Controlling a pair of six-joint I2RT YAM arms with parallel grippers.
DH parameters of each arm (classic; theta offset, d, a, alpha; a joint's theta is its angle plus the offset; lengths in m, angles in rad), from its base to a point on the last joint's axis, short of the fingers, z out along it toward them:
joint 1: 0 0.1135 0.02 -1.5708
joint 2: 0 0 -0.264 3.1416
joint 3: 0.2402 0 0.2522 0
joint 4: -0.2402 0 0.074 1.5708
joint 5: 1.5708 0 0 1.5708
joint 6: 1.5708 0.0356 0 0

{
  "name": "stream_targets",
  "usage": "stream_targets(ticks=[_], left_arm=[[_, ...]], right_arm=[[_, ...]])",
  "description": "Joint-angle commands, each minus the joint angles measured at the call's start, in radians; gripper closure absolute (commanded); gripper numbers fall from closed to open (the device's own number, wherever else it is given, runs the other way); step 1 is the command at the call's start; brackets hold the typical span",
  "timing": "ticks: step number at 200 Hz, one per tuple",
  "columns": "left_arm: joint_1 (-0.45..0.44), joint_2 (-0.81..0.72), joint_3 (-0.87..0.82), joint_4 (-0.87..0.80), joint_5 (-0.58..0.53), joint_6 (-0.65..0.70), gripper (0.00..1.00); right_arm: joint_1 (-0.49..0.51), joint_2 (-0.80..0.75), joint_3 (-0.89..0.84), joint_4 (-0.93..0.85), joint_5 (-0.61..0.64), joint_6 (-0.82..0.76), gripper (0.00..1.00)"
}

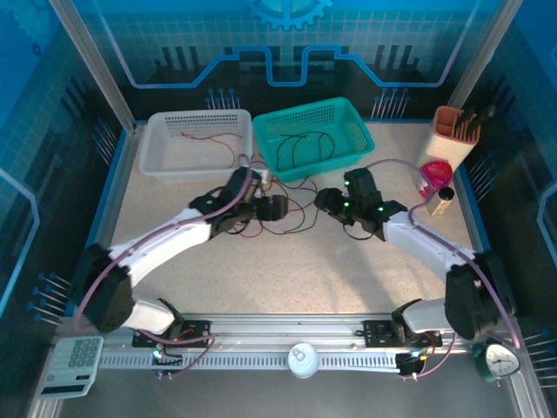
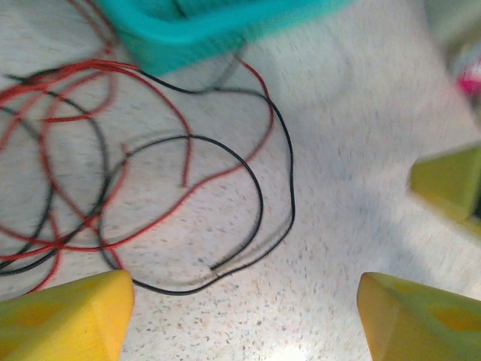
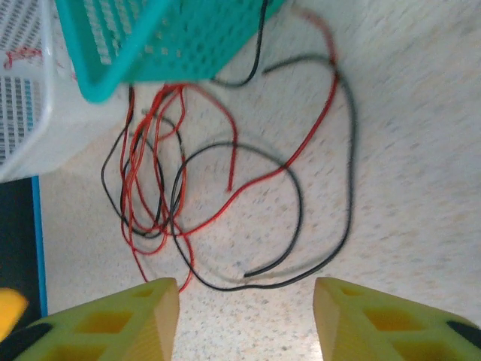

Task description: Untangle the cables

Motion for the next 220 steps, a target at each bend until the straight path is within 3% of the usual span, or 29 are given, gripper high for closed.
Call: stream_targets(ticks=[1, 59, 87, 111, 220], left_arm=[[-0.081, 0.157, 0.157, -0.145, 0.029, 0.159, 0.24], [-0.198, 0.555, 0.542, -0.34, 0.027, 0.213, 0.39], [-0.21, 0.653, 0.627, -0.37, -0.001, 0.202, 0.48], [-0.21, 0.696, 0.664, -0.384, -0.041, 0.197, 0.49], [-0.188, 0.807, 0.723, -0.415, -0.143, 0.208, 0.58]], right_arm=[[-0.063, -0.061, 0.0, -0.152, 0.049, -0.108, 0.42], [-0.264, -0.215, -0.081, -0.238, -0.009, -0.2, 0.37], [-0.377, -0.269, -0.136, -0.243, -0.073, -0.221, 0.37], [-0.445, -0.291, -0.161, -0.239, -0.127, -0.235, 0.36], [-0.477, -0.308, -0.148, -0.219, -0.201, -0.239, 0.36]])
